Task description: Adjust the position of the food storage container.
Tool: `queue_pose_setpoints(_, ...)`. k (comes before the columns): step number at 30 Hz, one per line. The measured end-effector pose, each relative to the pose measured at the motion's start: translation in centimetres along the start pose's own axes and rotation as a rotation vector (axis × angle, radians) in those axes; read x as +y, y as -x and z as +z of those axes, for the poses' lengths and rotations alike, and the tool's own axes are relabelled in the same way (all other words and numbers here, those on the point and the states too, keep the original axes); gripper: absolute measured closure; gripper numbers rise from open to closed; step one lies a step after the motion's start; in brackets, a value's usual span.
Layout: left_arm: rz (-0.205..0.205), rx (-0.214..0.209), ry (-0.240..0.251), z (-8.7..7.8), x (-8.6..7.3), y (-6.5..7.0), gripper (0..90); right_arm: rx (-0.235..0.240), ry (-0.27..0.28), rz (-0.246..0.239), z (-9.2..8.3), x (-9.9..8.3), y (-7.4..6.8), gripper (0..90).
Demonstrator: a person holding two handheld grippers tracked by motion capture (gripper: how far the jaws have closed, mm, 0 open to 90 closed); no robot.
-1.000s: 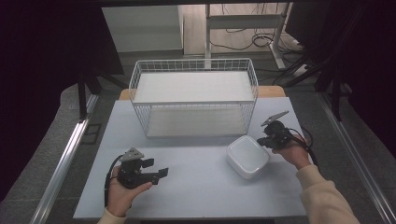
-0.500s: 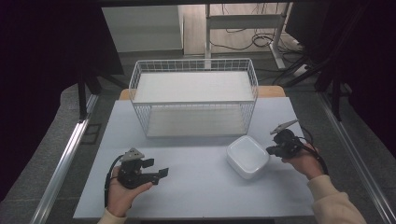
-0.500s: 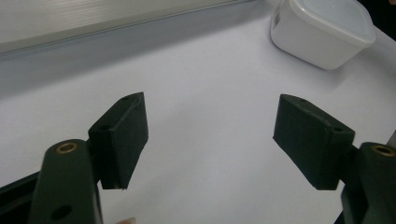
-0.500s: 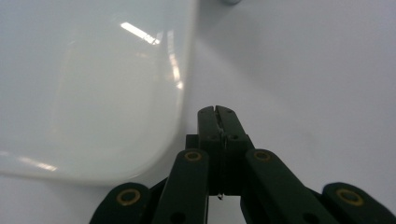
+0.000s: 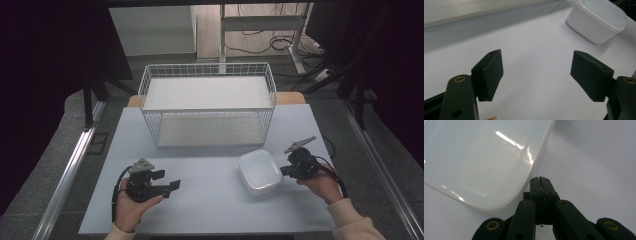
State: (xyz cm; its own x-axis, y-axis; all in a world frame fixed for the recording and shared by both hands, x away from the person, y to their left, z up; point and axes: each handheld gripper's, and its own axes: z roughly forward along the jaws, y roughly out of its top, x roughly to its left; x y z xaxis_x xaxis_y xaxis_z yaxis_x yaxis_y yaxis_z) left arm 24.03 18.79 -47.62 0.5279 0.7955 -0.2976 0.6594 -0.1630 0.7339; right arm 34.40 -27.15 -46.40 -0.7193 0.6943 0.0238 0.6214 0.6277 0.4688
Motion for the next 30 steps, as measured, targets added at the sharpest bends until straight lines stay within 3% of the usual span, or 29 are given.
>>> queue_pose_setpoints(2, 0.001, -0.001, -0.001, 0.0, 0.0, 0.1, 26.1, 0.035, 0.0, -0.018, 0.4, 0.2, -1.4, 90.0)
queue_pose_setpoints(9, 0.002, 0.0, 0.001, -0.1, 0.0, 0.0, 26.1, 0.081, 0.01, -0.046, 1.2, 0.9, -3.5, 90.0)
queue_pose_setpoints(18, 0.001, 0.002, 0.001, -0.1, 0.0, 0.0, 26.1, 0.102, 0.021, -0.056, 1.7, 1.5, -4.6, 90.0)
queue_pose_setpoints(30, -0.003, 0.004, 0.004, -0.2, 0.0, -0.2, 26.1, 0.128, 0.023, -0.084, 3.1, 3.9, -5.9, 90.0)
